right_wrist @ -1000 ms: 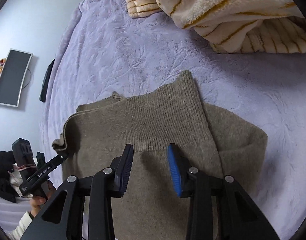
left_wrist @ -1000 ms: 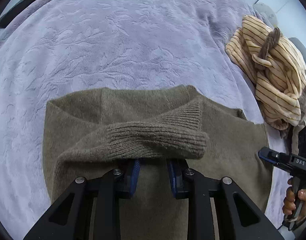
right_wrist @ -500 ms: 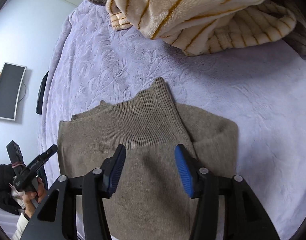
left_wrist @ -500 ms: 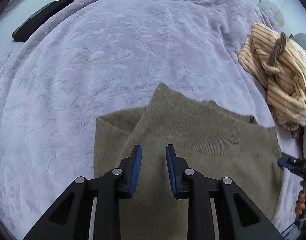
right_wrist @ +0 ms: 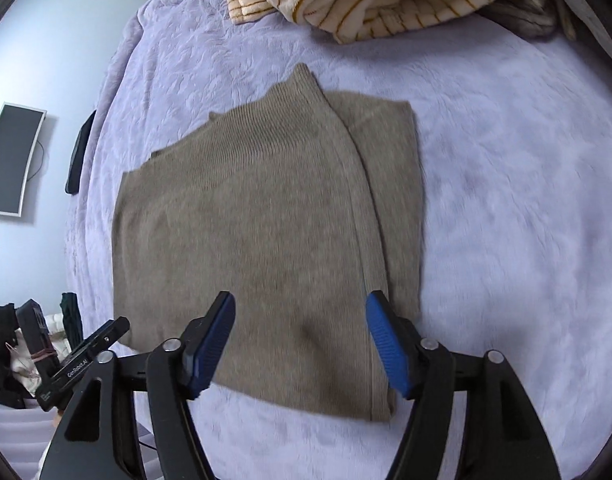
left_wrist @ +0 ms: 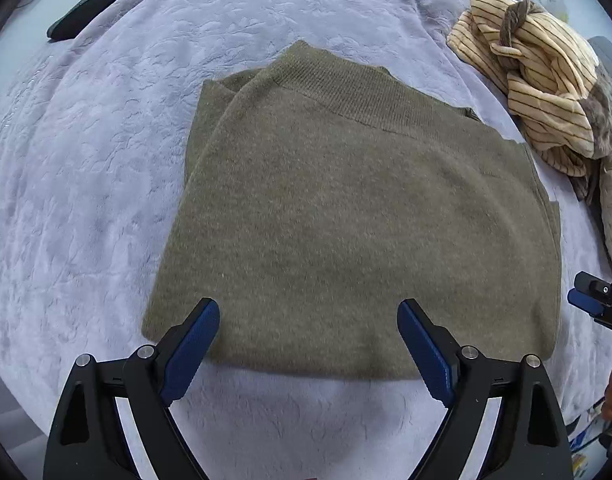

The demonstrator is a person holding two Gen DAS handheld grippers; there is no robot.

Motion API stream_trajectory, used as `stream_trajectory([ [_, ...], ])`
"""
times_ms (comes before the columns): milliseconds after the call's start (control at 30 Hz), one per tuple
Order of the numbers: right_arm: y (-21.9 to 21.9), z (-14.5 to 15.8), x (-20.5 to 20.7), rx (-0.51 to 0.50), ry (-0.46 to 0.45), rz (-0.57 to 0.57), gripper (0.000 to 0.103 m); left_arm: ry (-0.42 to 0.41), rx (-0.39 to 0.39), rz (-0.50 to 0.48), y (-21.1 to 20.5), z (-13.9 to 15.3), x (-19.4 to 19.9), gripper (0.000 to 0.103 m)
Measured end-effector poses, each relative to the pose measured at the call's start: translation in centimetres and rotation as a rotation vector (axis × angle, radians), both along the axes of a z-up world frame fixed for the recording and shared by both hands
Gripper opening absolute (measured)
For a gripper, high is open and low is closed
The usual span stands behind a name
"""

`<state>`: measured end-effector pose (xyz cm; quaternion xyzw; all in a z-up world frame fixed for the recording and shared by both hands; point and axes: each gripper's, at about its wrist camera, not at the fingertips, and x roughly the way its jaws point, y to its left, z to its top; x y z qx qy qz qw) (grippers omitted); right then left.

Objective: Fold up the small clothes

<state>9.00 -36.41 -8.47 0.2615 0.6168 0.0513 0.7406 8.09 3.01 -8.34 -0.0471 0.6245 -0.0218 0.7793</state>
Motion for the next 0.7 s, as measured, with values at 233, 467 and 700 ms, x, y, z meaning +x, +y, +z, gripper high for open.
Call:
stream_trajectory([
  [233, 1.6, 1.2, -3.8, -0.083, 0.014, 0.03, 0.085, 0.024, 0.023, -0.038, -1.3, 1.4, -3.3, 0.091],
  [467, 1.7, 2.0, -6.5, -0.107, 0.009, 0.033, 0.102, 0.057, 0.009, 0.0, -1.0, 2.4, -5.7, 0.091],
  [700, 2.0, 2.0, -9.2, -0.169, 0.035, 0.063, 0.102, 0.087, 0.006, -0.007, -0.9, 2.6, -8.4, 0.091],
])
